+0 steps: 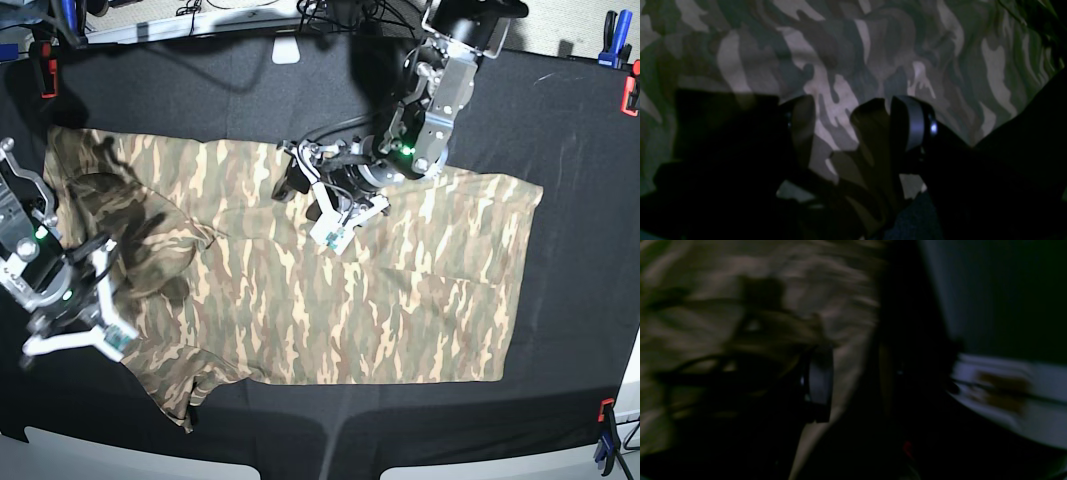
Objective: Layout the t-shirt on the table in an organized manner, then fold the t-shirt properly
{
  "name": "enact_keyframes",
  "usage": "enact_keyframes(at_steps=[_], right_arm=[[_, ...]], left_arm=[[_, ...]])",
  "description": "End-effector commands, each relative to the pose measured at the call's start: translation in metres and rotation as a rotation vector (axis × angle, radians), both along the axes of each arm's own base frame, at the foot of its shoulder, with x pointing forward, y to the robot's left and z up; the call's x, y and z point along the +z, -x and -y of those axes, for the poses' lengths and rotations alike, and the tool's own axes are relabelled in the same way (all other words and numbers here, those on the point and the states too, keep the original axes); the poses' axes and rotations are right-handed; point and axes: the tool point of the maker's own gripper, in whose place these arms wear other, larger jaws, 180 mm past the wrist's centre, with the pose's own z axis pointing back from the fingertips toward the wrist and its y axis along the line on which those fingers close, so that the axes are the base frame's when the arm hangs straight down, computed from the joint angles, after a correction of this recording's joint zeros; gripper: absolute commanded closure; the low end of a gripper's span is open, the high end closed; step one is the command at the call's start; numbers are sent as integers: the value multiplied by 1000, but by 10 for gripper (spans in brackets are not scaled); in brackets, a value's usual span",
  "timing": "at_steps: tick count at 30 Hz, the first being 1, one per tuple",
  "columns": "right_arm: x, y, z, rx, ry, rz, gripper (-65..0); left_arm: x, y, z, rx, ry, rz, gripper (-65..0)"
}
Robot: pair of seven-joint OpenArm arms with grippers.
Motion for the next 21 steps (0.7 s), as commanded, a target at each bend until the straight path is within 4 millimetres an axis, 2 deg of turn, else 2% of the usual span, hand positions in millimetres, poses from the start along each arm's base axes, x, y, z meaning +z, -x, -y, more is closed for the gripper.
enact_keyframes(at_steps=[1, 4, 7, 12, 15, 18, 21], right_arm=[[10, -1, -6, 45, -23, -9, -225], [-15, 35, -37, 227, -114, -238, -224], [-34, 41, -37, 210, -167, -310, -224], [-86, 29, -15, 57, -239, -386, -224], [-107, 15, -4, -2, -228, -372, -224], [-110, -3, 1, -61, -208, -326, -224], [-95, -25, 1, -105, -213, -245, -224]], left_arm=[[-6, 0, -7, 3, -49, -19, -335], [-6, 0, -7, 3, -49, -19, -335], [-6, 0, -7, 3, -49, -19, -335], [-7, 1, -8, 1, -53, -25, -335], [-7, 1, -8, 1, -53, -26, -335], [-7, 1, -8, 1, -53, -25, -335], [-7, 1, -8, 0, -56, -28, -335]])
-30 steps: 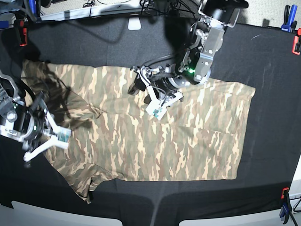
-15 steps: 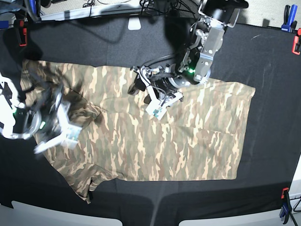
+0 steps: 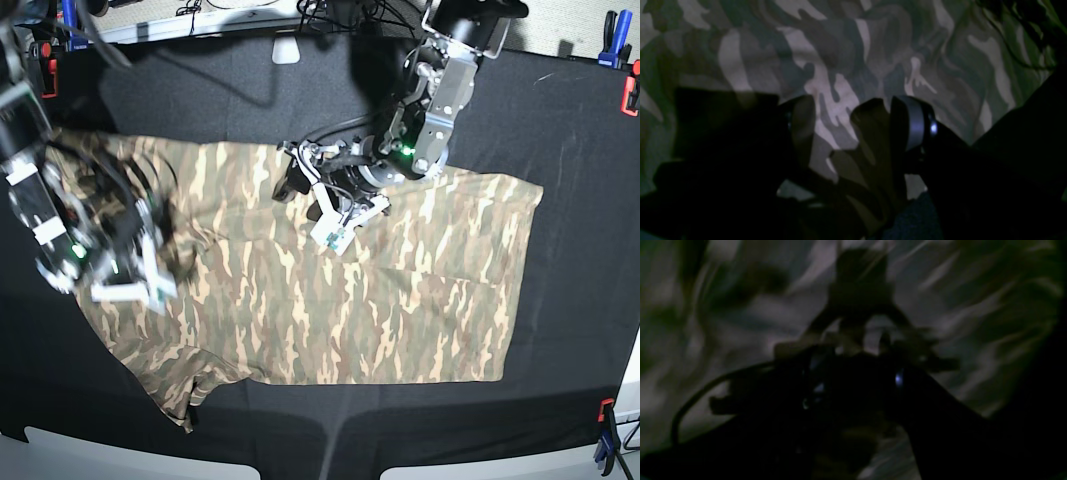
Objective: Layout the t-shirt on the table in an organized manner, then fold the t-shirt properly
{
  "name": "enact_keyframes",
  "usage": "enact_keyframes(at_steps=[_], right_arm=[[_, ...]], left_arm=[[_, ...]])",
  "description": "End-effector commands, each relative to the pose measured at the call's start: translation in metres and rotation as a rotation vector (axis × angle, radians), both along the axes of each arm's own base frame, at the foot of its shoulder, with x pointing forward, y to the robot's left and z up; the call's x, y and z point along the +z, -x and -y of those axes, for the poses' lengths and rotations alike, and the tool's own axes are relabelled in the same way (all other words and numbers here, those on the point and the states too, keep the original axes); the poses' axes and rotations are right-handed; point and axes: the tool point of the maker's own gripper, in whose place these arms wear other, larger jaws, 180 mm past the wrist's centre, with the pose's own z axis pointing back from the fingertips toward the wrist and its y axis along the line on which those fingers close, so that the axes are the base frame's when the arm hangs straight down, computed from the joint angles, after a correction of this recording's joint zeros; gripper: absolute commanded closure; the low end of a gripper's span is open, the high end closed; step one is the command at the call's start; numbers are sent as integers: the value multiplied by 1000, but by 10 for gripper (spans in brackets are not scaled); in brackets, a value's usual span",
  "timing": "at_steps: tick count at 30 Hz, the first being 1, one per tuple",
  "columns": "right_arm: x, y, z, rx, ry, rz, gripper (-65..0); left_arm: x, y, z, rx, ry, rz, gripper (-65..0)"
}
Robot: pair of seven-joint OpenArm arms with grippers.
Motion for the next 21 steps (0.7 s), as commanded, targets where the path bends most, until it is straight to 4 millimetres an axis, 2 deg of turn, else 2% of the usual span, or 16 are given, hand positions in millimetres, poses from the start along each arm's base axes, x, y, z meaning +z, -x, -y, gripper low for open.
enact_keyframes(at_steps=[1, 5, 10, 12, 17, 21], right_arm=[[28, -24, 10, -33, 7, 89, -224], [58, -53, 21, -108, 30, 203, -224], [73, -61, 13, -110, -10, 223, -224], [76, -61, 8, -96, -13, 231, -224], [90, -60, -13, -53, -38, 250, -224], [102, -50, -35, 1, -38, 255, -224]], left_arm=[[-6, 0, -8, 2, -53, -23, -335], [-9, 2, -9, -7, -70, -40, -335], [3, -9, -13, -19, -117, 5, -335], [18, -20, -17, -24, -158, 61, -335], [70, -47, -32, -9, -268, 246, -335], [105, -58, -55, 22, -330, 380, -335]])
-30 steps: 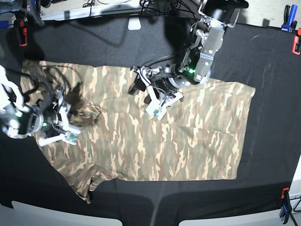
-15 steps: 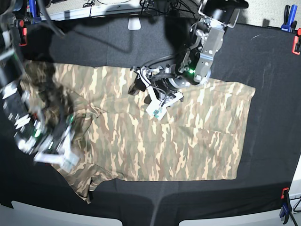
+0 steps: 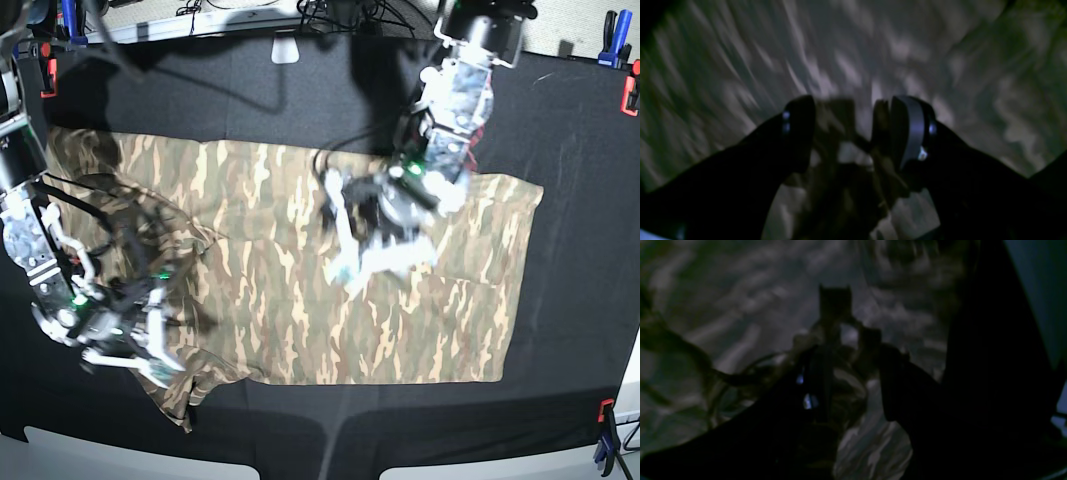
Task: Layout the t-shirt on the table in an organized manner, then fold the t-shirt properly
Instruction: 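Move both grippers to the shirt's collar-edge corners and grasp them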
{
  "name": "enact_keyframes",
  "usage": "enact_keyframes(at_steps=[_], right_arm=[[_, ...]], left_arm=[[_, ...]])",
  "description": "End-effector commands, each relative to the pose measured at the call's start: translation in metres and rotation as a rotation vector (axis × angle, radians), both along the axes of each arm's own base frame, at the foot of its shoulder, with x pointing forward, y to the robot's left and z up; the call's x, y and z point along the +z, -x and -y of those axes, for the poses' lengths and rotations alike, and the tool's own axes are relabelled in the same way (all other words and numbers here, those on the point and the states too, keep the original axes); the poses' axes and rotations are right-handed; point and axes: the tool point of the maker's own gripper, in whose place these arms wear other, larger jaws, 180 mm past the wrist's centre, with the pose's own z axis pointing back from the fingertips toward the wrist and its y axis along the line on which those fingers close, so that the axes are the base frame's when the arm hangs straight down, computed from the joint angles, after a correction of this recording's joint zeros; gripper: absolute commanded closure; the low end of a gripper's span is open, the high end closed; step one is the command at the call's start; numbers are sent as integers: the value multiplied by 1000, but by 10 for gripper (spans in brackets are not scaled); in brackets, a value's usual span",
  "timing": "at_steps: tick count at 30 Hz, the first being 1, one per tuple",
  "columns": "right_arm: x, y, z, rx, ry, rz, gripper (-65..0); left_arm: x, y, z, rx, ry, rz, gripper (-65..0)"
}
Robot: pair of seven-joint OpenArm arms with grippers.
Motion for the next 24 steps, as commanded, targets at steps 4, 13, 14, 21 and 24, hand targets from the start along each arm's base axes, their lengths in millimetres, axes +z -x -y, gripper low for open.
enact_keyframes(at_steps=[4, 13, 14, 21, 24], right_arm=[[21, 8, -4, 38, 55, 68, -224], [11, 80, 33, 132, 435, 76, -224], [10, 89, 37, 139, 470, 68, -224], [0, 124, 44, 173, 566, 61, -224], [-3, 128, 43, 173, 559, 50, -224]], left_arm=[[15, -5, -49, 6, -130, 113, -335], [-45, 66, -152, -224, -525, 68, -335], [-50, 74, -163, -247, -570, 65, -335], [-40, 80, -215, -210, -790, 198, -335], [-23, 66, -220, -151, -814, 282, -335]])
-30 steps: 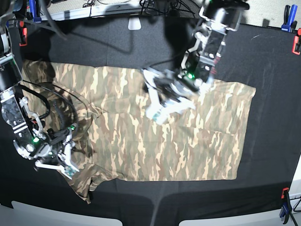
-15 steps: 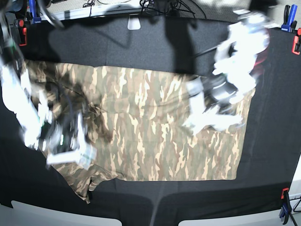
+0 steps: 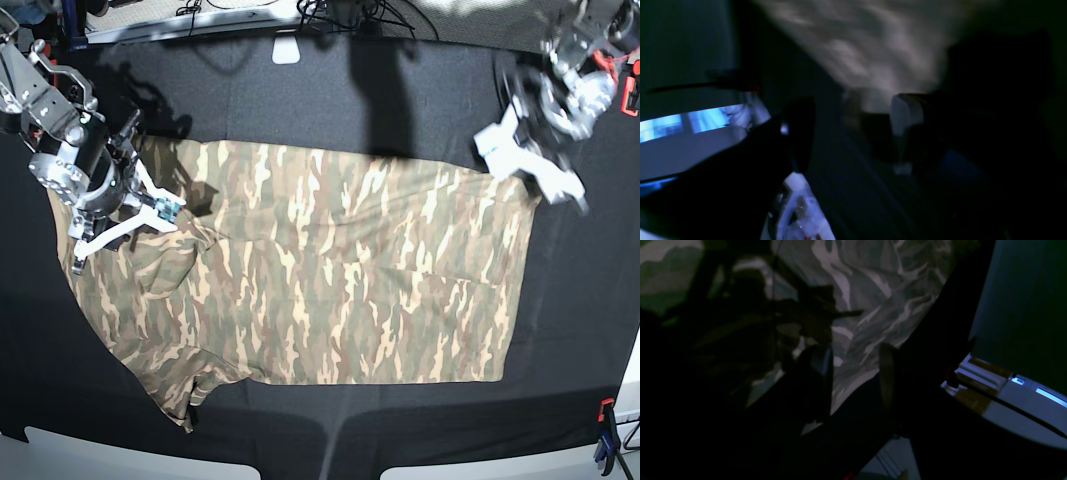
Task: Layout the t-shirt on the table in an organized manner, then fold the t-shirt properly
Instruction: 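Move both grippers to the shirt's collar-edge corners and grasp them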
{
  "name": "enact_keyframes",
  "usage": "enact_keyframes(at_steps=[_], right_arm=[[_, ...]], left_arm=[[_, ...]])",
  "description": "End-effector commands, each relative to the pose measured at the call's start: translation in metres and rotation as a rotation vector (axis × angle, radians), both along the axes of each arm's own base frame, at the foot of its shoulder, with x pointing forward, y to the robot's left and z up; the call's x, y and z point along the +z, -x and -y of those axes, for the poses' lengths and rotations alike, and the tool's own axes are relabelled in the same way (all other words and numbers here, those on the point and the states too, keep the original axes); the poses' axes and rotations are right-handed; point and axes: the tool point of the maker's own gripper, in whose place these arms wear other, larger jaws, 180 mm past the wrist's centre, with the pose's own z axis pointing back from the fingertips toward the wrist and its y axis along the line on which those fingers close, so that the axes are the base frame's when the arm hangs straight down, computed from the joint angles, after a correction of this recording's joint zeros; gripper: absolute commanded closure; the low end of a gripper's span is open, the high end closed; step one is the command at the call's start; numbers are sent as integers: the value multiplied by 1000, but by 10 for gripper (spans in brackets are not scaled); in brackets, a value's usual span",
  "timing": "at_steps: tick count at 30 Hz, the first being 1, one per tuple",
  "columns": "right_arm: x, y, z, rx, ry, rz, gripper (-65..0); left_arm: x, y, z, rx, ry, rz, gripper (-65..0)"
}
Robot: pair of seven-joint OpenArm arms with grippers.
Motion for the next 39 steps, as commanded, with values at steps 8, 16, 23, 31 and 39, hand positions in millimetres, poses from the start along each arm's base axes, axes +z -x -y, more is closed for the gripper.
enact_keyframes(at_steps=[8, 16, 23, 31, 39], right_arm=[[2, 5, 7, -7, 22, 6, -224], [-19, 31, 7, -6, 25, -73, -224], [-24, 44, 2, 4, 20, -101, -224], [-43, 75, 8, -14, 45, -191, -294], [-50, 75, 40, -72, 160, -119, -351]], left_arm=[[-1, 4, 12, -62, 51, -52, -335], [-9, 10, 22, -132, 53, -109, -335], [-23, 1, 4, -103, 26, -129, -289], [-26, 1, 28, -119, 108, -116, 0], [-28, 1, 47, -106, 165, -113, 0]])
